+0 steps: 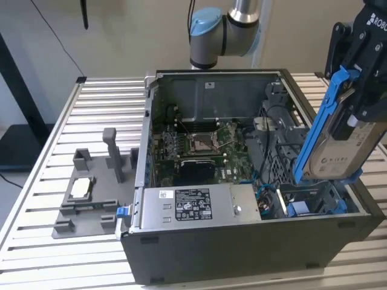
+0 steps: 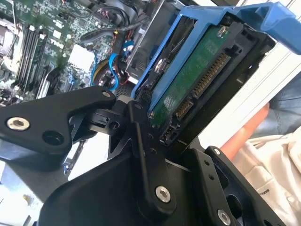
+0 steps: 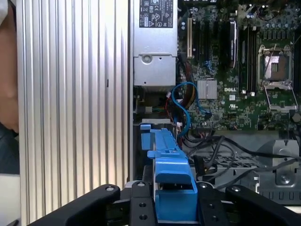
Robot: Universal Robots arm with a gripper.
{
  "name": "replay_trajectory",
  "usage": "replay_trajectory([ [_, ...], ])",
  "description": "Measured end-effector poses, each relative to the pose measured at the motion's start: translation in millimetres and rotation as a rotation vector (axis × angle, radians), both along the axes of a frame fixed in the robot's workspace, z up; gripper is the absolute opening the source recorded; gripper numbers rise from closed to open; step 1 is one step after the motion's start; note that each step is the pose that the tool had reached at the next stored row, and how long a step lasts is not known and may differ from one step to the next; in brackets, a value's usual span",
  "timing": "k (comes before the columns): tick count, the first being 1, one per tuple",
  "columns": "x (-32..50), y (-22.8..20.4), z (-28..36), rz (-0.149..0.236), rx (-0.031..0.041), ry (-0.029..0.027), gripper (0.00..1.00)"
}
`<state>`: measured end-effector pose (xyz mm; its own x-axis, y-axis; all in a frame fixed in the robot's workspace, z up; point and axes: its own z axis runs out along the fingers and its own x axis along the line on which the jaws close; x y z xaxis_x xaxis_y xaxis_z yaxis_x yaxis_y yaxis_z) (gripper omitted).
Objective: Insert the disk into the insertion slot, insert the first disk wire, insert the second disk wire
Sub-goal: 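Insert the disk into the insertion slot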
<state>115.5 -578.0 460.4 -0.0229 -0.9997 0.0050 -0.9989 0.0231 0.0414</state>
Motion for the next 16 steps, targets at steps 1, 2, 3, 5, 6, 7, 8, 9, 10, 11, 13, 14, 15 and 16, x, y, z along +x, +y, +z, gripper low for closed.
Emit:
replay_trajectory([
  [1,0.0,0.0,-1.1,0.000,-0.0001,0.0000,0.33],
  [2,0.0,0.0,-2.5,0.000,0.0000,0.0000,0.33],
  [3,0.0,0.0,-4.1,0.000,0.0000,0.0000,0.33],
  [5,0.0,0.0,-7.6,0.000,0.0001,0.0000,0.33],
  [6,0.0,0.0,-9.4,0.000,0.0000,0.0000,0.33],
  [7,0.0,0.0,-11.1,0.000,0.0000,0.0000,0.33],
  [8,0.0,0.0,-12.9,0.000,0.0000,0.0000,0.33],
  [9,0.0,0.0,-14.6,0.000,-0.0001,0.0000,0.33],
  [10,0.0,0.0,-16.3,0.000,0.0000,0.0000,0.33],
  [11,0.0,0.0,-18.0,0.000,0.0000,0.0000,0.33],
  [13,0.0,0.0,-21.4,0.000,0.0001,0.0000,0.33],
  [14,-0.2,0.0,-23.3,0.000,0.0000,0.0000,0.33],
  [15,-0.3,0.0,-25.1,0.000,0.0003,0.0000,0.33],
  [16,-0.3,0.0,-27.0,0.000,0.0009,0.0000,0.33],
])
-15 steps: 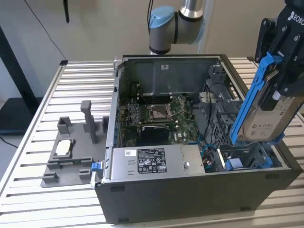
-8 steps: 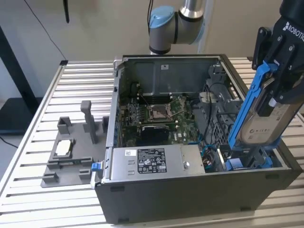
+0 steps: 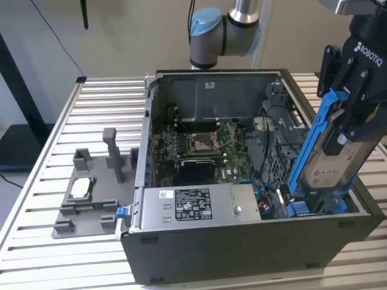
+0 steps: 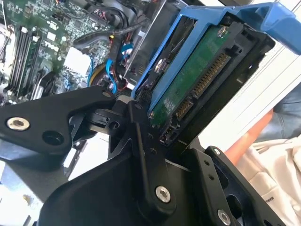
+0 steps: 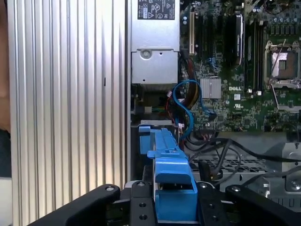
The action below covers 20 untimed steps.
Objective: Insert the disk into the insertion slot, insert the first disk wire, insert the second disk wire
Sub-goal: 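Insert the disk into the insertion slot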
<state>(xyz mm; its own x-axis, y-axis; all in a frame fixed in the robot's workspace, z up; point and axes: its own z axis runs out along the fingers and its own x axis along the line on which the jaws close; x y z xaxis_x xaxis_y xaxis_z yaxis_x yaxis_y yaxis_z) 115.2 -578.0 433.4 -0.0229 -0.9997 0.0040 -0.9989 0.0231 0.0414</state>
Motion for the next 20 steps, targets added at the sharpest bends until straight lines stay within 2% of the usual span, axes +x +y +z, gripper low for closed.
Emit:
replay_trajectory([
  [3,-0.4,0.0,-5.4,0.000,0.0025,0.0000,0.33],
  [4,-0.5,0.0,-6.7,0.000,0.0053,0.0000,0.33],
  [8,-0.8,0.0,-10.6,0.001,0.0302,0.0000,0.33],
  [9,-0.8,0.0,-11.9,0.001,0.0323,-0.0001,0.33],
  [13,-0.8,0.0,-17.0,0.003,0.0325,-0.0001,0.33],
  [17,-0.8,0.0,-22.9,0.005,0.0395,-0.0016,0.33],
  [20,-0.8,0.0,-26.8,0.006,0.0405,-0.0021,0.33],
])
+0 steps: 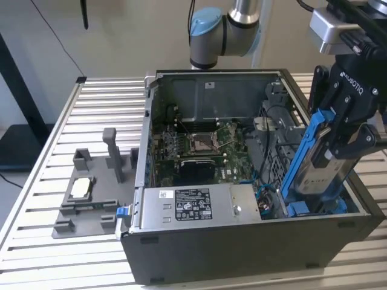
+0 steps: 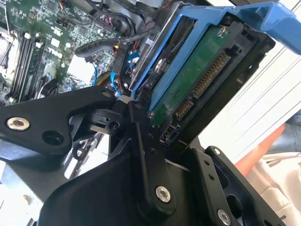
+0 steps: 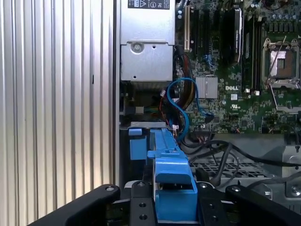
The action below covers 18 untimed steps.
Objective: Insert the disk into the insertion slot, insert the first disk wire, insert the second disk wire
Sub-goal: 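Insert the disk into the insertion slot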
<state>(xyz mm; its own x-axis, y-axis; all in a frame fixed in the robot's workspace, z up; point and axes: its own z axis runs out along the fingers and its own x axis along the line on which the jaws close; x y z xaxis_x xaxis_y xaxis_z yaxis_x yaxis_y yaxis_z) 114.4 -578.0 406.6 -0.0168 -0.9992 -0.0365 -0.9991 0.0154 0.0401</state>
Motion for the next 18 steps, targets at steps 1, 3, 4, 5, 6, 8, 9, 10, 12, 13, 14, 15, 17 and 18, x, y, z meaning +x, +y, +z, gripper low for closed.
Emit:
replay_trajectory([
  [1,0.0,0.0,-1.6,0.000,0.0003,-0.0001,0.33],
  [3,0.0,0.0,-5.3,0.001,0.0006,-0.0002,0.33],
  [4,0.0,0.0,-7.0,0.002,0.0005,-0.0002,0.33],
  [5,0.0,0.0,-8.9,0.002,0.0004,-0.0003,0.33],
  [6,0.0,0.0,-10.7,0.002,0.0005,-0.0002,0.33],
  [8,0.0,0.0,-14.3,0.003,0.0006,-0.0002,0.33],
  [9,0.0,0.0,-16.1,0.003,0.0006,-0.0002,0.33],
  [10,0.0,0.0,-18.0,0.003,0.0006,-0.0002,0.33],
  [12,0.0,0.0,-21.4,0.003,0.0004,-0.0002,0.33],
  [13,0.0,0.0,-23.2,0.003,0.0004,-0.0003,0.33],
  [14,0.0,0.0,-24.7,0.003,0.0004,-0.0005,0.33],
  [15,0.0,0.0,-25.6,0.003,0.0005,-0.0006,0.33],
  [17,0.0,0.0,-25.7,0.003,0.0003,-0.0006,0.33],
  [18,0.0,0.0,-25.8,0.003,0.0002,-0.0006,0.33],
])
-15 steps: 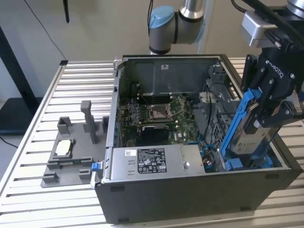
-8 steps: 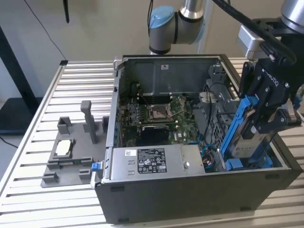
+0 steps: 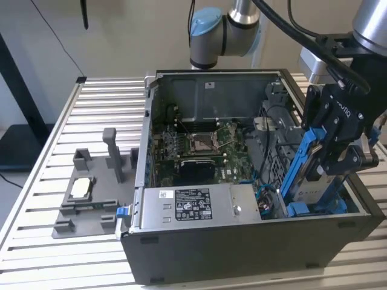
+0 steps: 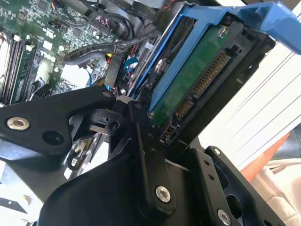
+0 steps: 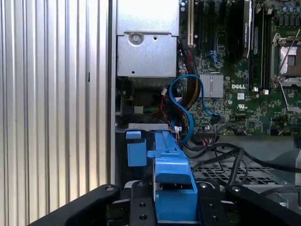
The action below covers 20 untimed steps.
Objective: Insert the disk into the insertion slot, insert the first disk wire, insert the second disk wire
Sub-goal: 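Insert the disk into the insertion slot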
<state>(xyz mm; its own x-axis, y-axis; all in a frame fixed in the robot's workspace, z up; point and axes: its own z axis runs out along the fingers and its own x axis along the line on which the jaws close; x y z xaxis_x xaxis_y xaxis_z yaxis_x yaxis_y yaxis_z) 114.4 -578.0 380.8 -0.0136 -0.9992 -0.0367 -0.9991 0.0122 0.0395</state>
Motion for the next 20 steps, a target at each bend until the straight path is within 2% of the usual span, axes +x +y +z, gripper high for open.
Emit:
replay_trajectory([
  [4,0.0,0.0,-0.5,0.000,0.0000,0.0000,0.34],
  [5,0.0,0.0,-0.6,0.000,0.0001,0.0000,0.40],
  [6,0.0,0.0,-0.8,0.000,0.0002,0.0000,0.40],
  [7,0.0,0.0,-0.9,0.000,0.0002,0.0000,0.47],
  [9,0.0,0.0,0.1,0.000,0.0006,0.0000,0.47],
  [12,0.0,0.1,6.6,-0.001,0.0005,0.0000,0.47],
  [16,0.1,0.8,19.9,-0.001,0.0010,0.0002,0.47],
  [18,0.1,1.5,22.4,-0.001,0.0051,0.0000,0.47],
  [20,0.0,5.7,22.4,-0.001,0.0057,-0.0003,0.47],
])
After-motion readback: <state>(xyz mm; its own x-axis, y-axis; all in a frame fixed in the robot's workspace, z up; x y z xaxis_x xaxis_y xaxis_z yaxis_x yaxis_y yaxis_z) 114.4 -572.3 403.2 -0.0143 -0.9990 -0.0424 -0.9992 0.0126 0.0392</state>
